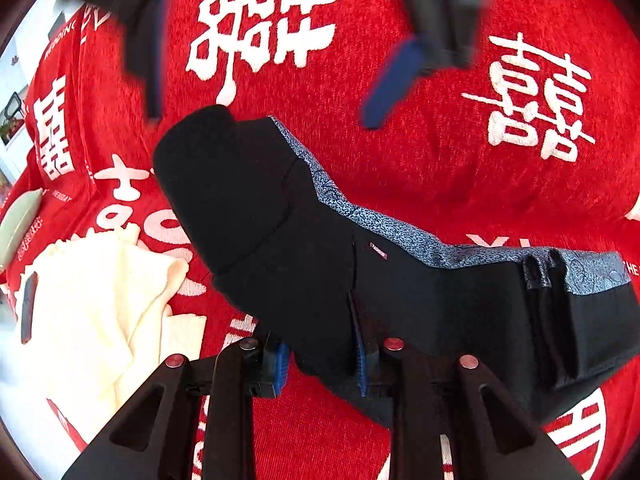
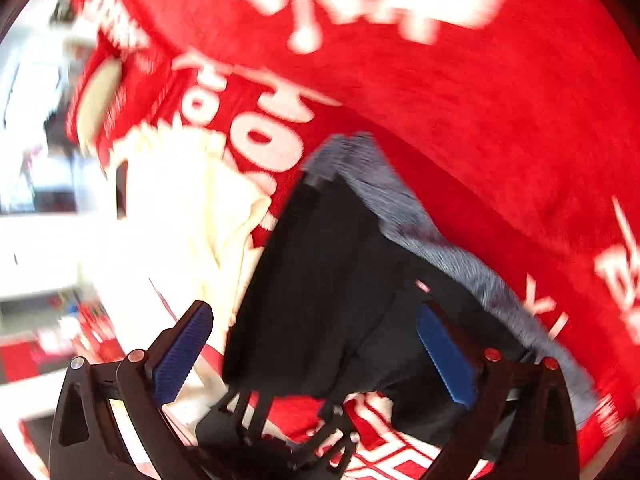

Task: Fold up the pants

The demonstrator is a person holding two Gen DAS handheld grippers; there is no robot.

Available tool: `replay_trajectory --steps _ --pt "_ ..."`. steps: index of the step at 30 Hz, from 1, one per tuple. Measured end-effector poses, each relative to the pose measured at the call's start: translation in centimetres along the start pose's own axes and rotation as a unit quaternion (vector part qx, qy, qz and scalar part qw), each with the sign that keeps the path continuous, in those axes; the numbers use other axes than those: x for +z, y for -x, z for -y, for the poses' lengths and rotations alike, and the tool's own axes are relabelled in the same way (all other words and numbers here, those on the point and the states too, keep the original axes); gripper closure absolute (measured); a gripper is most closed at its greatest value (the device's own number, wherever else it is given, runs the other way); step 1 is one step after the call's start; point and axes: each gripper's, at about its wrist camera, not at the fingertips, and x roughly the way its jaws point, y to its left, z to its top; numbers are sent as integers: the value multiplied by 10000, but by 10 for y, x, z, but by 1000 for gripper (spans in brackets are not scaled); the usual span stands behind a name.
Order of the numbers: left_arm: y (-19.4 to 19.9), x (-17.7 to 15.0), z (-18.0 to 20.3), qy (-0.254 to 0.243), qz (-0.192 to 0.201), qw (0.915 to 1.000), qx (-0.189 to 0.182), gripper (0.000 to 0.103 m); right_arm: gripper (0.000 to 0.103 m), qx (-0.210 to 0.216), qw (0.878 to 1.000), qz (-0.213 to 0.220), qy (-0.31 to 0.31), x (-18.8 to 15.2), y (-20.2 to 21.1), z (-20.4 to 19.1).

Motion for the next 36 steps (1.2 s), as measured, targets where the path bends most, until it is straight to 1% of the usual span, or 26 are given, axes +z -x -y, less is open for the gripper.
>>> replay_trajectory --steps 3,7,8,9,10,11,12,15,20,25,29,32,36 --pt "5 -1 0 43 0 10000 26 76 1 -680 9966 -354 293 14 -20 -19" --pt "7 -3 7 -102 61 9998 134 76 1 -894 9912 -878 427 17 -44 -23" --pt "8 -3 8 -124 73 9998 138 76 13 -962 9897 -953 469 15 -49 -23" --pt "8 -3 9 -131 72 9998 125 76 52 -1000 9891 -957 504 13 -50 -21" --pt "9 -2 9 -133 71 9999 78 76 71 -894 9908 -909 445 11 -48 -17" --pt "11 -2 10 -138 71 9999 56 76 85 -738 9930 -852 340 11 -46 -12" --pt "14 -1 12 -162 110 9998 42 76 87 -685 9948 -709 255 10 -38 -8" --pt "27 4 20 -317 259 9992 -20 76 87 -595 9974 -311 275 0 -16 1" --pt "52 12 39 -569 470 9972 -133 76 87 -40 9996 277 50 -27 24 25" --pt "80 19 62 -807 611 9941 -392 76 87 519 9946 887 -150 -66 63 57" --pt "98 23 91 -1115 701 9896 -571 76 87 1025 9839 1408 -403 -105 88 91" --pt "111 21 121 -1431 747 9841 -741 76 87 1387 9712 1812 -685 -140 104 124" --pt "124 14 164 -1868 742 9743 -1014 76 87 1873 9474 2314 -1176 -198 114 176"
